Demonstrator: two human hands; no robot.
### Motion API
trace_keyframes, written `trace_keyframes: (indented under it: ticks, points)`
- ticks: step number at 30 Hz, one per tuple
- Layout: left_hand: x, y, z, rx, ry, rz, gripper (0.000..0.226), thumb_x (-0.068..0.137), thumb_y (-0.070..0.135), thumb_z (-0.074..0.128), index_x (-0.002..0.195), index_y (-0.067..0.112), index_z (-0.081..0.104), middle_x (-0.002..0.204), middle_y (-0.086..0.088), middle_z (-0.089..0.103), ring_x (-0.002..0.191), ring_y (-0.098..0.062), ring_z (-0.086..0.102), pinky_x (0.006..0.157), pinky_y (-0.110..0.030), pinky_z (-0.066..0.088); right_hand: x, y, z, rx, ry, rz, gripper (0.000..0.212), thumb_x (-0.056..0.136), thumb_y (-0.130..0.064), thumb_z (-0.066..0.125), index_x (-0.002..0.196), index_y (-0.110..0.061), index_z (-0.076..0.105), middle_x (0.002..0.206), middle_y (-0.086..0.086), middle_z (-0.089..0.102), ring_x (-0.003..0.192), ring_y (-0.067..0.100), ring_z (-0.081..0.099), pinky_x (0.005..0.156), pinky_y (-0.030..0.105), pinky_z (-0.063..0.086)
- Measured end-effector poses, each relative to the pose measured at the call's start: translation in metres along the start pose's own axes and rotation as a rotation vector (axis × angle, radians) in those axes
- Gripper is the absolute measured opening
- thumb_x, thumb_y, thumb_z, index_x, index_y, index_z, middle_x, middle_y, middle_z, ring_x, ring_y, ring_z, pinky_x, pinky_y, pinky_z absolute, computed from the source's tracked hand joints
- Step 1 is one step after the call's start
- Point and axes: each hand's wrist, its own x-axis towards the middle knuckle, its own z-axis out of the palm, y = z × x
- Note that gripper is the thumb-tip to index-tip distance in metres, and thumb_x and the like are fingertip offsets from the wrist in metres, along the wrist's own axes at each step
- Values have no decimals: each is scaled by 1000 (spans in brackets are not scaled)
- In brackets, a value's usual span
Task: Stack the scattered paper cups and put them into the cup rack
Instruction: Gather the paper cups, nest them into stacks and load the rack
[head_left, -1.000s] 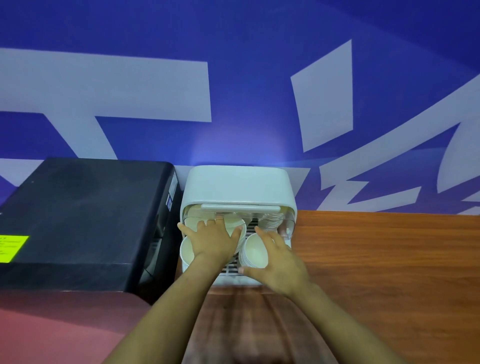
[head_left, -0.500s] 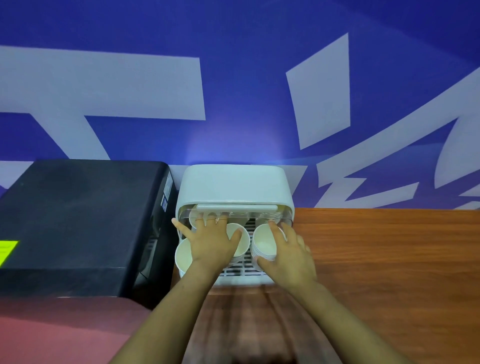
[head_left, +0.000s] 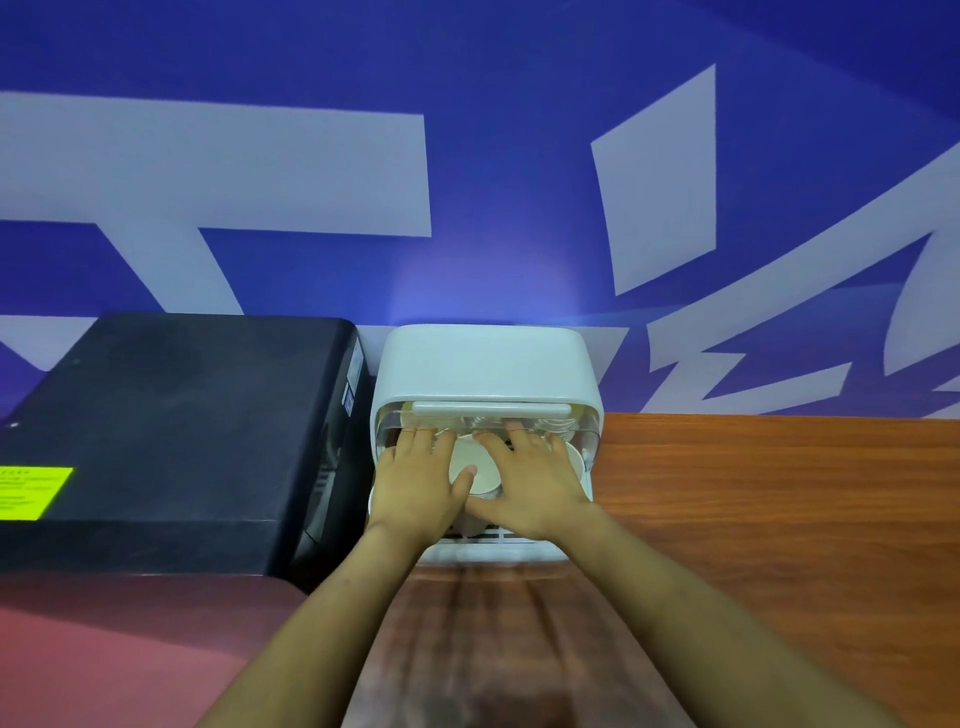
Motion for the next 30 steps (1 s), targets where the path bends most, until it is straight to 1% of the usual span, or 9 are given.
trace_keyframes:
  ticks: [3, 5, 10, 17, 22, 24, 26, 28, 30]
  points:
    - [7, -3, 2, -16, -58, 17, 49, 97, 49, 34, 134, 19, 43, 135, -2, 45, 126, -22, 38, 101, -35, 36, 14, 1, -3, -24, -93, 7, 83, 69, -77, 37, 139, -31, 32, 136, 5, 44, 123, 26, 46, 105, 50, 26]
    - [10, -4, 0, -43, -73, 30, 46, 98, 47, 36, 132, 18, 45, 132, -4, 47, 122, -22, 43, 100, -35, 35, 18, 1, -2, -19, -127, 5, 84, 69, -76, 40, 139, -29, 31, 136, 3, 46, 124, 25, 45, 107, 52, 23]
    - [14, -3, -2, -64, -60, 33, 44, 97, 49, 37, 121, 16, 53, 124, -4, 50, 113, -22, 49, 97, -35, 38, 13, -3, 12, 55, -3, -30, 72, 72, -64, 54, 129, -22, 42, 130, -3, 53, 121, 19, 47, 108, 42, 20]
    - [24, 4, 2, -15, -5, 61, 50, 97, 50, 33, 131, 17, 50, 130, -5, 51, 121, -22, 45, 102, -34, 33, 5, -3, 20, 123, 86, -16, 74, 69, -62, 58, 128, -22, 42, 127, -4, 49, 121, 16, 43, 113, 40, 13]
    - [21, 6, -1, 59, -21, 52, 54, 96, 56, 30, 138, 24, 42, 142, -3, 43, 135, -25, 32, 115, -44, 19, 6, -2, 14, 86, 8, -12, 82, 73, -65, 46, 142, -25, 28, 146, -6, 35, 136, 13, 30, 115, 51, 6]
    - [14, 4, 3, 65, 18, 74, 58, 93, 59, 26, 137, 26, 44, 145, -4, 40, 138, -26, 29, 114, -50, 18, -2, 1, 14, 89, -11, -20, 85, 78, -66, 45, 147, -22, 21, 153, -6, 24, 142, 11, 20, 117, 51, -1]
    - [6, 4, 3, 45, 73, 90, 66, 87, 62, 21, 134, 25, 49, 146, -7, 40, 139, -29, 30, 112, -56, 21, -12, 7, 15, 96, -10, -39, 92, 77, -72, 33, 150, -19, 16, 158, -4, 15, 145, 10, 12, 118, 47, -2]
    - [1, 3, 6, 54, 42, 106, 69, 88, 64, 21, 144, 28, 35, 155, -6, 24, 145, -29, 15, 113, -59, 12, -23, 15, 14, 127, 12, -76, 95, 73, -74, 26, 150, -19, 18, 159, -3, 12, 145, 12, 12, 118, 41, 2]
    - [-7, 3, 8, 24, 7, 112, 82, 79, 70, 10, 150, 29, 22, 159, -4, 9, 147, -27, 3, 114, -59, 2, -36, 27, 14, 125, 78, -112, 83, 77, -65, 33, 146, -19, 32, 156, 0, 23, 142, 17, 25, 116, 38, 14]
